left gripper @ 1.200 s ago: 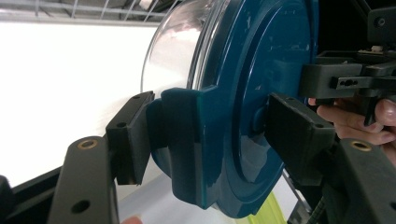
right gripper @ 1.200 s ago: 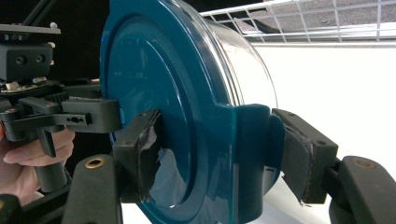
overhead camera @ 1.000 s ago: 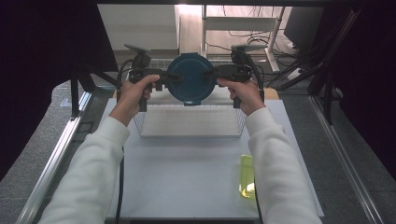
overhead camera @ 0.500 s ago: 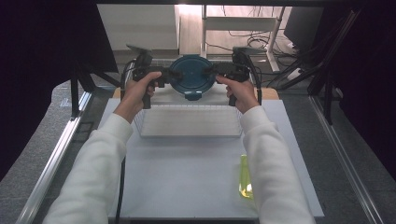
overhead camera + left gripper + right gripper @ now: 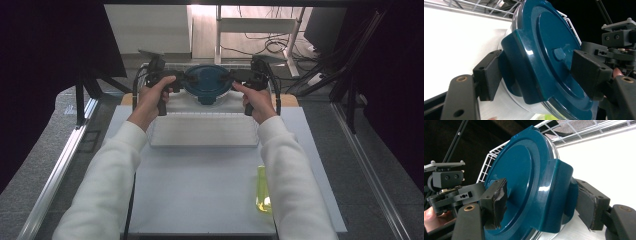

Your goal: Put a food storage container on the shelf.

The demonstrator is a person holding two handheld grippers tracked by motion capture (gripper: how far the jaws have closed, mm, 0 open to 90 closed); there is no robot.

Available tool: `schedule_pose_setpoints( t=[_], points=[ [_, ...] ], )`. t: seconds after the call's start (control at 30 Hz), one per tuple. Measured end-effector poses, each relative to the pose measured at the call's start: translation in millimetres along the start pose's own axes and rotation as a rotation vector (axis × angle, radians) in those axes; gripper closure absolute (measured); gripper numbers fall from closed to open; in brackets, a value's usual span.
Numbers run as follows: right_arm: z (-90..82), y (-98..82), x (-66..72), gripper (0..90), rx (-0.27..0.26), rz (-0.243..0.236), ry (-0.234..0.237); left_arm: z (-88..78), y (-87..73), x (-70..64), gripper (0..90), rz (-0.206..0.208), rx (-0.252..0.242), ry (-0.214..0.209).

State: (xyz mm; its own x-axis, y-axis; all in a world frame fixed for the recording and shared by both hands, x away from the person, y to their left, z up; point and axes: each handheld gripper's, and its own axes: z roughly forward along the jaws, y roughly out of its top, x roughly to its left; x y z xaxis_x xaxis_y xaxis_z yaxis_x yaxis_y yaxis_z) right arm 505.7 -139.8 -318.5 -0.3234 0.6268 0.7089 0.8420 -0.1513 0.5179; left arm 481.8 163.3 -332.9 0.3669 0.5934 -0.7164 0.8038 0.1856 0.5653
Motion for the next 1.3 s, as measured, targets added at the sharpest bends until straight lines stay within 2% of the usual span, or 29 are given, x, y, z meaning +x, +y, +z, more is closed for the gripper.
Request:
schedule_pose_setpoints(
  t=[0.07, 0.1, 0.2, 0.27, 0.33, 0.4, 0.47, 0.53, 0.57, 0.6, 0.63, 0.67, 0.7, 0.73, 0.77, 0.8, 0.83, 0.87, 0.9, 0.93, 0.97, 1.13, 1.2, 1.23, 1.3],
  points=[
    [0.0, -1.9, 2.6, 23.3, -0.015, -0.015, -0.012, -1.7, -2.6, -5.7, 25.8, 0.035, -0.054, 0.044],
    [-0.6, -2.9, 4.1, 17.7, -0.031, -0.026, -0.013, -3.3, -3.4, -8.6, 23.6, 0.045, -0.069, 0.048],
    [-6.6, -5.3, 9.4, 7.6, -0.069, -0.045, 0.007, -10.7, -5.4, -14.5, 14.3, 0.074, -0.084, 0.057],
    [-11.5, -8.9, 17.0, 3.6, -0.067, -0.081, -0.002, -18.6, -7.9, -21.1, 13.9, 0.111, -0.098, 0.059],
    [-17.4, -13.1, 25.1, 1.6, -0.070, -0.118, -0.031, -26.6, -11.2, -28.8, 13.3, 0.149, -0.119, 0.091],
    [-25.0, -16.3, 30.8, 1.5, -0.083, -0.166, -0.073, -34.5, -15.7, -34.7, 12.9, 0.177, -0.131, 0.101],
    [-33.3, -19.3, 33.5, 1.5, -0.094, -0.194, -0.096, -42.6, -22.0, -39.5, 13.0, 0.198, -0.145, 0.105],
    [-42.5, -24.5, 34.4, 2.3, -0.103, -0.223, -0.082, -49.9, -30.0, -42.7, 14.2, 0.209, -0.149, 0.094],
    [-46.9, -27.9, 34.5, 3.0, -0.105, -0.238, -0.074, -52.8, -34.9, -44.6, 14.9, 0.222, -0.150, 0.102],
    [-55.8, -35.8, 34.2, 6.9, -0.105, -0.287, -0.072, -55.3, -40.2, -46.7, 16.0, 0.244, -0.150, 0.118],
    [-55.8, -35.8, 34.2, 6.9, -0.105, -0.287, -0.072, -58.0, -45.9, -48.5, 16.0, 0.266, -0.147, 0.130],
    [-65.4, -45.1, 33.4, 9.1, -0.119, -0.333, -0.073, -60.7, -51.8, -50.0, 16.8, 0.280, -0.150, 0.131],
    [-65.4, -45.1, 33.4, 9.1, -0.119, -0.333, -0.073, -63.4, -57.7, -51.2, 16.8, 0.290, -0.149, 0.128],
    [-74.5, -55.1, 32.2, 10.9, -0.110, -0.379, -0.071, -68.8, -69.9, -52.3, 17.6, 0.323, -0.133, 0.118],
    [-74.5, -55.1, 32.2, 10.9, -0.110, -0.379, -0.071, -68.8, -69.9, -52.3, 17.9, 0.323, -0.133, 0.118],
    [-82.3, -66.3, 31.5, 11.5, -0.099, -0.422, -0.074, -73.0, -82.4, -52.8, 18.1, 0.352, -0.112, 0.112],
    [-82.3, -66.3, 31.5, 11.5, -0.099, -0.422, -0.074, -73.0, -82.4, -52.8, 18.2, 0.352, -0.112, 0.112],
    [-89.1, -78.3, 31.8, 12.5, -0.078, -0.455, -0.084, -74.7, -88.4, -52.9, 18.4, 0.369, -0.105, 0.121],
    [-89.1, -78.3, 31.8, 12.5, -0.078, -0.455, -0.084, -76.4, -94.2, -53.0, 18.4, 0.383, -0.101, 0.127],
    [-95.2, -91.5, 33.1, 13.8, -0.061, -0.490, -0.094, -78.5, -101.0, -52.7, 18.6, 0.398, -0.097, 0.129],
    [-95.2, -91.5, 33.1, 13.8, -0.061, -0.490, -0.094, -79.5, -105.0, -52.7, 18.6, 0.404, -0.094, 0.133],
    [-109.5, -116.3, 33.2, 18.1, -0.061, -0.539, -0.095, -85.6, -130.1, -49.9, 18.7, 0.446, -0.082, 0.160],
    [-117.6, -129.5, 26.4, 19.5, -0.054, -0.543, -0.100, -86.3, -141.1, -47.4, 18.8, 0.461, -0.069, 0.171],
    [-117.6, -129.5, 26.4, 19.5, -0.054, -0.543, -0.100, -86.3, -146.9, -45.9, 18.8, 0.466, -0.059, 0.176],
    [-121.9, -139.8, 20.6, 20.4, -0.026, -0.559, -0.104, -86.2, -158.4, -42.9, 18.8, 0.475, -0.046, 0.186]
  ],
)
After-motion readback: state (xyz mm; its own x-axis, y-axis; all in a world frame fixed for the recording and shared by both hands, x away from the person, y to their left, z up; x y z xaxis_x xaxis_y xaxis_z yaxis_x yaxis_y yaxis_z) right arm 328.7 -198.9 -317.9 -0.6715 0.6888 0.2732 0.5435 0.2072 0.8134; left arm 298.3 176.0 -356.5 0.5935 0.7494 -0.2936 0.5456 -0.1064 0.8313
